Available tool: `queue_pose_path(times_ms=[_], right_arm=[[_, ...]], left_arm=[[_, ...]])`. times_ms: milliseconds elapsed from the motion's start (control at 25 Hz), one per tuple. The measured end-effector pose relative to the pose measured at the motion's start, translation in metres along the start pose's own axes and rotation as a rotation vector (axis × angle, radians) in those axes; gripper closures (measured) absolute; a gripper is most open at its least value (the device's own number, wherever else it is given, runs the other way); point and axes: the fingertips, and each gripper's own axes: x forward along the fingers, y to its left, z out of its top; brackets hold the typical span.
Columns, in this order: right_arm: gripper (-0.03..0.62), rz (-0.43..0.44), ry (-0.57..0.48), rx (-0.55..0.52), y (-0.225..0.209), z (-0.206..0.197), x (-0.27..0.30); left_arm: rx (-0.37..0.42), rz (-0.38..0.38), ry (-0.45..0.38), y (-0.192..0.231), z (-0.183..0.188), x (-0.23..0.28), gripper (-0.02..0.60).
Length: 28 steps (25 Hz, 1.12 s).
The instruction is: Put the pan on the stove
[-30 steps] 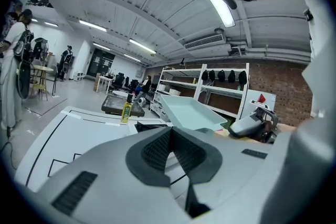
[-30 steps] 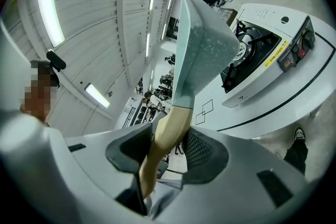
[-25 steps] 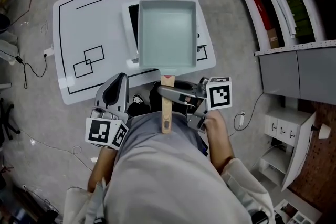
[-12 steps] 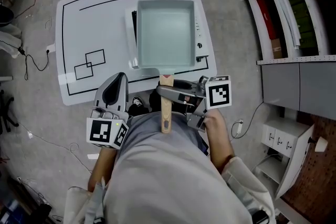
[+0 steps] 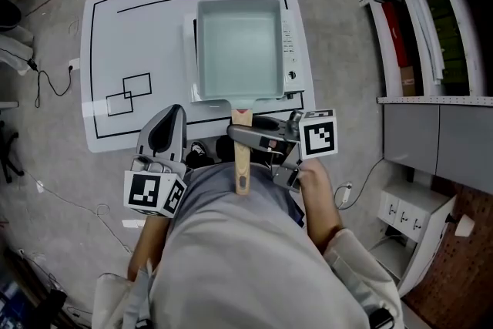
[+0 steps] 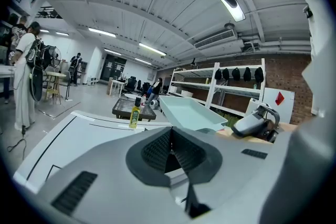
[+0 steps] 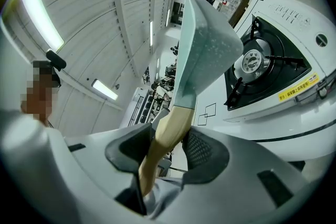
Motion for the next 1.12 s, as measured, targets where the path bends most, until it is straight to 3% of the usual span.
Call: queue_pose_path(times_ms=[520, 1120], right_arm=[[0.405, 0.038, 0.044, 0.029, -0.018, 0.015, -0.012], [0.404, 0.081, 0.119, 0.048, -0.036, 0.030, -0.023]], left_arm=[[0.004, 0.022, 0.007, -0.016, 0.001, 0.026, 0.574], [-0.016, 0.109, -0.006, -0.020, -0.004, 0.046, 0.574]])
